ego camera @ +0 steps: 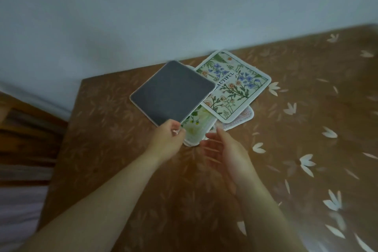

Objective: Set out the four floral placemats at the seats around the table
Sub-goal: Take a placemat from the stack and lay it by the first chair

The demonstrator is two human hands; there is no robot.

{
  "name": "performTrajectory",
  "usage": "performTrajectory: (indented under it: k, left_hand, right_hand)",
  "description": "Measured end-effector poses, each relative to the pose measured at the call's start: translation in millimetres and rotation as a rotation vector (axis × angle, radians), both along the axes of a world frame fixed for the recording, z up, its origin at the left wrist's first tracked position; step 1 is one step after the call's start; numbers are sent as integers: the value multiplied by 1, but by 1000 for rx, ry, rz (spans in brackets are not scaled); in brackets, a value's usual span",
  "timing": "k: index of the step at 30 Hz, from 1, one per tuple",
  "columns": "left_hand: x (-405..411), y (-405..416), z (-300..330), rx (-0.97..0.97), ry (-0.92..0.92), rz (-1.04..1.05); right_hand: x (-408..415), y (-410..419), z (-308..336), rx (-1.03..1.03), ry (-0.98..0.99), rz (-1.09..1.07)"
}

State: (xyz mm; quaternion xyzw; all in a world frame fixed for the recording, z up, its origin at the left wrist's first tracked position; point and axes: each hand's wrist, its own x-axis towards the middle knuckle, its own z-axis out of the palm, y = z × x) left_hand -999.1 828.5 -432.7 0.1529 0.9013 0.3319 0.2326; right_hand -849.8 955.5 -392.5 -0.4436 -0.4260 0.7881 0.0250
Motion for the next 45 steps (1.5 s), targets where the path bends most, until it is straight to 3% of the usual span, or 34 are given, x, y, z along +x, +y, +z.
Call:
performTrajectory:
  k: [6,12,19,26,32,37,42,45]
  left_hand:
    - [-53,61,-53,-370,291,-207]
    - [-72,89,-88,-735,368,-443]
    - [-75,84,-98,-831,438,-498]
    - [-44,31,-93,-757,464,-504]
    - [22,-40,-87,-389,251,-452]
    - [48,-73,-40,7,78,-193]
    - [31,-89,53,566,-295,191]
    - [20,-129,89,858,-448,312]
  right_hand:
    - [-7,31,-51,-150,-30,0]
    - [-13,65,-81,-129,-58,6]
    - [-24,86,-99,-146,-75,-44]
    - [-36,69,-82,-133,-79,-4]
    - [-21,50,-53,-89,-28,1]
    - [5,17,-13,-57,56,-26]
    - [32,-40,39,-63,140,-111]
    - [48,-82,65,-34,182,-138]
